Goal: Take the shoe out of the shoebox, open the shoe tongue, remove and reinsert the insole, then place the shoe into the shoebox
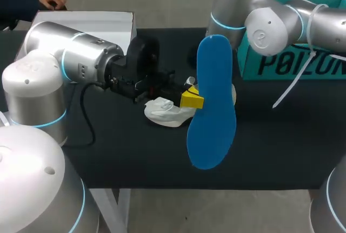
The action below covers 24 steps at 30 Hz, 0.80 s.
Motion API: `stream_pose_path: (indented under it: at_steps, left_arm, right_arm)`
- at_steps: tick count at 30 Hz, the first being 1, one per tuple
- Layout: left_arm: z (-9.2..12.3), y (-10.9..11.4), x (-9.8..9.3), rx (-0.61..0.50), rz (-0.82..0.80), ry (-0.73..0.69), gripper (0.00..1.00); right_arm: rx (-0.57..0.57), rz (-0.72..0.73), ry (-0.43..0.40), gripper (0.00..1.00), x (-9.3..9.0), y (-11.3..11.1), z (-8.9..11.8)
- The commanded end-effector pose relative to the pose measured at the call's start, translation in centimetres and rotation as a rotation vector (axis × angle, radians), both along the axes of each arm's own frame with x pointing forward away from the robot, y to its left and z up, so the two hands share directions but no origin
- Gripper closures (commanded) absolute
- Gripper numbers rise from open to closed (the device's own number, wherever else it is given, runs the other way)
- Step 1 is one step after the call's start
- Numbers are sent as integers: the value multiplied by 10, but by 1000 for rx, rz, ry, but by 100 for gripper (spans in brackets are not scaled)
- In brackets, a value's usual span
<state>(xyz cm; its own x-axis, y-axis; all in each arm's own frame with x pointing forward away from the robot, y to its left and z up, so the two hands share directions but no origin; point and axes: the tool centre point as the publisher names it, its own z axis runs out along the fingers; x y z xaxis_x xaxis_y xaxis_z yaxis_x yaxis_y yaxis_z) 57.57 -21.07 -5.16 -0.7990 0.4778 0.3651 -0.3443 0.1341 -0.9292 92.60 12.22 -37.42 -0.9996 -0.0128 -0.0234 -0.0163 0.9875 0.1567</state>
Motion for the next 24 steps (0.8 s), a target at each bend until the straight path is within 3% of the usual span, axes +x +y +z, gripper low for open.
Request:
stream_pose_path:
  at_steps: [1,2,3,4,5,6,7,10,24]
  left_arm:
    - [0,-1,0,0,1,1,100]
    - [0,-1,0,0,1,1,100]
    - [0,-1,0,0,1,1,100]
    - [0,-1,0,0,1,1,100]
    - [0,-1,0,0,1,1,100]
    - [0,-1,0,0,1,1,100]
    - [0,-1,0,0,1,1,100]
    - [0,-1,0,0,1,1,100]
    - [0,-1,0,0,1,1,100]
  right_arm:
    - [1,2,13,0,6,7,-8]
    - [2,3,13,0,6,8,-8]
    - [3,4,13,12,6,8,-9]
    - [4,4,12,49,5,9,-9]
    - [4,4,12,66,4,9,-9]
    - [5,4,11,91,3,9,-8]
    - [2,5,12,100,0,9,-8]
    - [17,-5,32,100,-8,4,-7]
    - [17,-5,32,100,-8,4,-7]
